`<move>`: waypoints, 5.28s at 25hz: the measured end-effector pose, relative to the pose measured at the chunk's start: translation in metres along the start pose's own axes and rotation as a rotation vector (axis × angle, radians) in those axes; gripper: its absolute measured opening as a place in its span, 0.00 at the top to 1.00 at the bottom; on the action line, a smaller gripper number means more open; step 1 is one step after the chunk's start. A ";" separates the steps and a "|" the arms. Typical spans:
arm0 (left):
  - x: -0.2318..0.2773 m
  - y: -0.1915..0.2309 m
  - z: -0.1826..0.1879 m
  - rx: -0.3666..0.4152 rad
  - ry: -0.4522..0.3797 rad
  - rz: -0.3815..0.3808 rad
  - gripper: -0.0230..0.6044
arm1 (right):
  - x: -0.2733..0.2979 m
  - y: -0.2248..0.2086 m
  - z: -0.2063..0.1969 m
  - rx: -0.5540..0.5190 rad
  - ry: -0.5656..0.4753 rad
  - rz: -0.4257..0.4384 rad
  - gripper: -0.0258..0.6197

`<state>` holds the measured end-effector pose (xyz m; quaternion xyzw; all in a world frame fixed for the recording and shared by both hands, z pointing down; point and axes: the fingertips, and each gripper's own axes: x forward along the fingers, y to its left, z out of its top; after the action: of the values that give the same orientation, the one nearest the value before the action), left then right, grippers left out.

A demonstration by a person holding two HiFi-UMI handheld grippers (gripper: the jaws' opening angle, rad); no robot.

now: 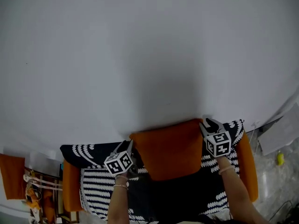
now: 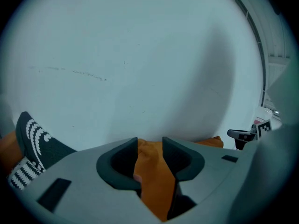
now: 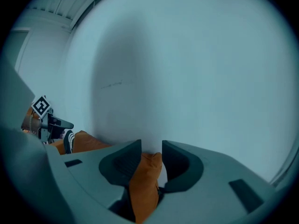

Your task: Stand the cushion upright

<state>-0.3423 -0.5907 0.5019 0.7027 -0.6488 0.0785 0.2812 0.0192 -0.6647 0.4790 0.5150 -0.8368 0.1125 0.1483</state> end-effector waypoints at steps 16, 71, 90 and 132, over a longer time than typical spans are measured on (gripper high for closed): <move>-0.091 -0.065 -0.004 0.084 -0.080 -0.024 0.75 | -0.108 0.044 0.017 -0.084 -0.086 0.070 0.77; -0.355 -0.232 -0.056 0.287 -0.281 -0.123 0.93 | -0.375 0.134 0.018 -0.051 -0.303 0.074 0.95; -0.455 -0.204 -0.072 0.336 -0.345 -0.199 0.93 | -0.448 0.231 0.014 -0.107 -0.332 0.040 0.95; -0.419 -0.227 -0.061 0.335 -0.314 -0.252 0.93 | -0.438 0.206 0.017 -0.125 -0.266 -0.003 0.95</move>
<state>-0.1709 -0.1974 0.2868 0.8183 -0.5698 0.0390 0.0645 0.0187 -0.2160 0.2967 0.5162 -0.8537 -0.0092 0.0679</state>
